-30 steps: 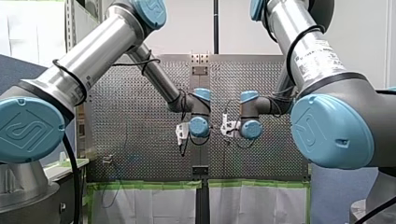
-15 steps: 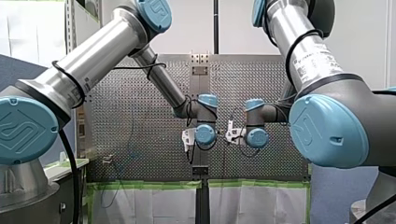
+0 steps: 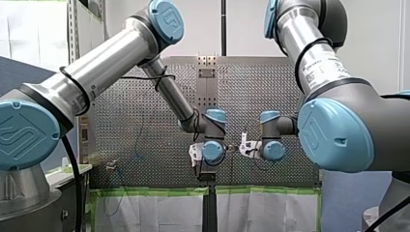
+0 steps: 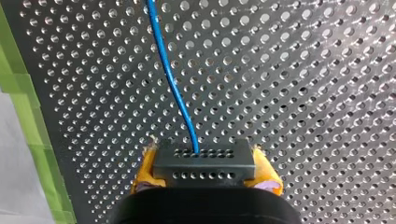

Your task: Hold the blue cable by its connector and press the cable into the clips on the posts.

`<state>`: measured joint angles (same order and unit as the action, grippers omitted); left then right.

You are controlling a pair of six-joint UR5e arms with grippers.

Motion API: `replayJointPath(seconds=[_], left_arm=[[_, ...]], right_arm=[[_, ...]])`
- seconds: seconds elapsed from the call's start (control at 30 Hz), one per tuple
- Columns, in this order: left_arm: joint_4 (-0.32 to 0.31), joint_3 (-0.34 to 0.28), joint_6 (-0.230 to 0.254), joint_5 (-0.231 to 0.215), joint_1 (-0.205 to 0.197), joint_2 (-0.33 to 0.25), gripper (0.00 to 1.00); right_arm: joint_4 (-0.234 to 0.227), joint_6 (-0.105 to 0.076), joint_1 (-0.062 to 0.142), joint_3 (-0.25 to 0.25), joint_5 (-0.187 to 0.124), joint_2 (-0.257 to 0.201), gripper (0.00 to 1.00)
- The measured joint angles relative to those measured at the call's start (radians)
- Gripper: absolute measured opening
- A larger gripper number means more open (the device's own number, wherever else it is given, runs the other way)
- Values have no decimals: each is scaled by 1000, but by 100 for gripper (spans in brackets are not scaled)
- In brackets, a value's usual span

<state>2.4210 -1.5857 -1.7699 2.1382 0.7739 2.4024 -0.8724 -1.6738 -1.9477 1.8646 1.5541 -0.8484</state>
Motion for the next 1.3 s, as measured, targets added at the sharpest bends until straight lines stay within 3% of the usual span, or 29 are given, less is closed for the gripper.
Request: replayJointPath(seconds=[0.17,0.33,0.73,1.03,1.3], left_arm=[[-13,0,8,2,5,24,0],[-15,0,5,-3,5,28,0],[-28,24,-16,-29,-6,30,0],[0,85,-23,-29,-8,70,0],[24,159,-25,-30,-9,109,0]], right_arm=[[-25,12,24,0,-37,1,0],[-53,5,49,0,-73,2,0],[-73,2,99,0,-133,5,0],[-77,-1,122,-4,-199,42,0],[-65,0,135,-23,-220,53,0]])
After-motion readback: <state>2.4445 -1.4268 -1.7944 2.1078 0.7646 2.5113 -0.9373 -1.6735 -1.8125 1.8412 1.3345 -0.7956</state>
